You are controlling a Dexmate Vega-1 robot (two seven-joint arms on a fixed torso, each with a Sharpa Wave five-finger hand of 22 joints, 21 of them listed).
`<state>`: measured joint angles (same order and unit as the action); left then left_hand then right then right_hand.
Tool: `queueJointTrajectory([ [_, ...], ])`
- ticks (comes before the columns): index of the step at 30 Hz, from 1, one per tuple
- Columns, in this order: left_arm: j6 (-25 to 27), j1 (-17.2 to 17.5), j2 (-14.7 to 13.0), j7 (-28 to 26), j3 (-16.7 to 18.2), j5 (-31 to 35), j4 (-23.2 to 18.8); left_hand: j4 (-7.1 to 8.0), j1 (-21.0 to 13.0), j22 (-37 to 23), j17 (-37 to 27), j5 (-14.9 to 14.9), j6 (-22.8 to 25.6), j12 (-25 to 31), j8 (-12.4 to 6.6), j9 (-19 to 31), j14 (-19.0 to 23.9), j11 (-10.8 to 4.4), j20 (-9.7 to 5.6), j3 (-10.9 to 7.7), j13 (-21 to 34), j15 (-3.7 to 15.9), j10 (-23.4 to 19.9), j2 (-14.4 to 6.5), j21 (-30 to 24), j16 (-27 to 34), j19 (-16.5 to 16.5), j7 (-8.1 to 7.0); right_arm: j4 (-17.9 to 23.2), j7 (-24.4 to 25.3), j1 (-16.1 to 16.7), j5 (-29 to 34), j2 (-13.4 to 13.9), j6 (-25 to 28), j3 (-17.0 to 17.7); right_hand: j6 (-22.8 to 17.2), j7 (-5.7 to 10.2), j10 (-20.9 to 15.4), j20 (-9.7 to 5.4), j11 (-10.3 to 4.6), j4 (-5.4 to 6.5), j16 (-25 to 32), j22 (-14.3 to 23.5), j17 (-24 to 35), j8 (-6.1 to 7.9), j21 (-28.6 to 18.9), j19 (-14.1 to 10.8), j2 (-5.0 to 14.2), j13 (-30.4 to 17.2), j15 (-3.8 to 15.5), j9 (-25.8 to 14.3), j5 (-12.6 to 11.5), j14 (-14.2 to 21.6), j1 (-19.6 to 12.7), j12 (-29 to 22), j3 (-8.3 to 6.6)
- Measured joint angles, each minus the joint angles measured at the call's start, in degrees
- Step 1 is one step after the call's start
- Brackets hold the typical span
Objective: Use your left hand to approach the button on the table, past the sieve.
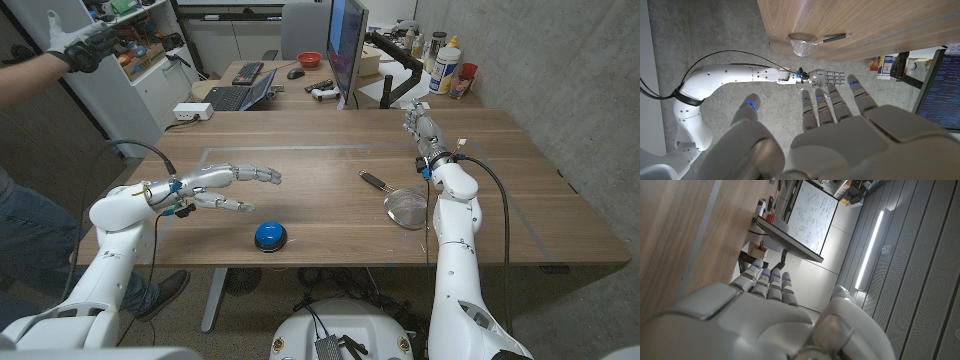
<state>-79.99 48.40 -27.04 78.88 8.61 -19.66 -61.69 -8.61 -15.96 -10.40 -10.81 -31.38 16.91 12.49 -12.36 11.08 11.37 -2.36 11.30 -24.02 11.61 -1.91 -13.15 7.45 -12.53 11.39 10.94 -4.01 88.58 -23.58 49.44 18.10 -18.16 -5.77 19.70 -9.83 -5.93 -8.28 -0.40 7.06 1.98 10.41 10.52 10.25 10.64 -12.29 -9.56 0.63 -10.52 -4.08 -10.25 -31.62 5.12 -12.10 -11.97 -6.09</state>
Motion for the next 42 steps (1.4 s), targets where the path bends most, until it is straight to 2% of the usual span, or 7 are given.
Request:
queueJointTrajectory([
  [15,0.0,1.1,-0.5,0.1,0.1,2.6,-0.4,0.0,-0.8,0.0,0.0,0.0,0.0,0.0,0.0,0.0,0.0,0.0,-0.01,0.0,0.0,0.0,0.0,0.2,0.2,0.0,0.0,0.0,-0.3,1.7,0.6,-0.8,-0.3,-3.0,-0.2,0.0,0.0,0.0,0.0,0.0,0.24,0.0,0.0,0.0,0.0,0.0,0.0,0.0,0.0,0.0,0.0,0.0,0.0,0.0,0.0,0.23],
  [22,0.0,1.7,-1.1,0.1,0.2,3.3,-0.6,0.0,-0.8,0.0,0.0,0.0,0.3,0.0,0.0,0.0,0.0,0.01,-0.01,0.0,0.0,0.0,0.0,0.2,0.5,0.0,0.0,0.32,-0.4,2.2,0.7,-0.9,-0.3,-3.7,-0.5,0.0,0.0,0.0,0.0,0.0,0.24,0.0,0.0,0.0,0.0,0.0,0.0,0.0,0.0,0.0,0.0,0.0,0.0,0.0,0.0,0.23],
  [42,0.0,2.8,-2.3,0.1,0.5,4.5,-0.1,0.0,-1.1,0.0,0.0,0.0,0.6,0.0,0.0,0.0,0.0,0.01,0.29,0.0,0.0,0.0,0.0,0.4,0.5,0.0,-0.3,0.01,-1.0,3.6,0.7,-0.4,0.0,-5.3,-1.6,-0.3,0.31,0.0,0.0,0.0,0.0,0.0,0.0,0.0,0.0,0.0,0.0,0.22,0.0,0.0,0.0,0.0,0.0,0.2,0.0,0.47],
])
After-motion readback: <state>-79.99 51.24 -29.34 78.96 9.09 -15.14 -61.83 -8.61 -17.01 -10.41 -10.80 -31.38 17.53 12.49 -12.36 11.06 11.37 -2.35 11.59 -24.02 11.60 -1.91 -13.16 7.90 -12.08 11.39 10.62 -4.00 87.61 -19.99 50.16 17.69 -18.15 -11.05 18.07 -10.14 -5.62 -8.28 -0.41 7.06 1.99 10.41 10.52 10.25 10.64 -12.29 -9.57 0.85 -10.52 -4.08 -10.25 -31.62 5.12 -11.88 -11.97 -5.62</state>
